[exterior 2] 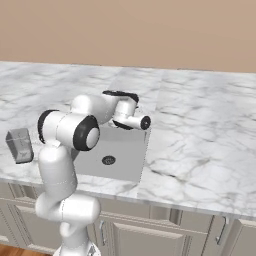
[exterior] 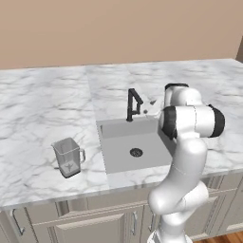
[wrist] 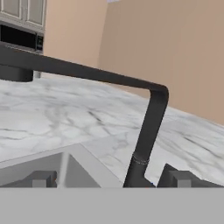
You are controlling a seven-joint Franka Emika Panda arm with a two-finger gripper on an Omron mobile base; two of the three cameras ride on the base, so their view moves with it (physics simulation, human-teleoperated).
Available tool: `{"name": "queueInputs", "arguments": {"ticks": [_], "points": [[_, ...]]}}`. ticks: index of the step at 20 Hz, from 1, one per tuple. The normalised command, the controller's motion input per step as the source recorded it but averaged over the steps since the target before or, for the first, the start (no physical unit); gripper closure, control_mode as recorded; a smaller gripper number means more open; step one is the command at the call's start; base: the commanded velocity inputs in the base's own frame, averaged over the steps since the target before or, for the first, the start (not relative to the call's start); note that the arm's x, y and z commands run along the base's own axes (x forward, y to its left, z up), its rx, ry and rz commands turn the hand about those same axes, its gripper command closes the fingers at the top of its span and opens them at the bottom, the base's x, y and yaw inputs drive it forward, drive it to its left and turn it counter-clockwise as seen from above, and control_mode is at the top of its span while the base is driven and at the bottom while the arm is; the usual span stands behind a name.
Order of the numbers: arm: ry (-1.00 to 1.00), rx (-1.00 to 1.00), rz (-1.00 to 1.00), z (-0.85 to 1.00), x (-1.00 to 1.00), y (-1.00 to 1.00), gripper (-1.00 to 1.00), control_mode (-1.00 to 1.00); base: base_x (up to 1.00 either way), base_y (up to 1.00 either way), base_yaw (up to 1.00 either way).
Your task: Turn on the sink faucet and place the jug under the water for a few seconds to fill it up.
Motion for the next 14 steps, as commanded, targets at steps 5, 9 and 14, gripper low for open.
{"name": "queueInputs", "arguments": {"ticks": [5,9,14], "points": [[0.0,0.02,0.01,-0.11,0.41,0.0,-1.0,-1.0,0.0,0.0,0.0],[0.0,0.02,0.02,-0.16,0.43,0.0,-1.0,-1.0,0.0,0.0,0.0],[0.0,0.01,0.02,-0.2,0.44,0.0,-1.0,-1.0,0.0,0.0,0.0]]}}
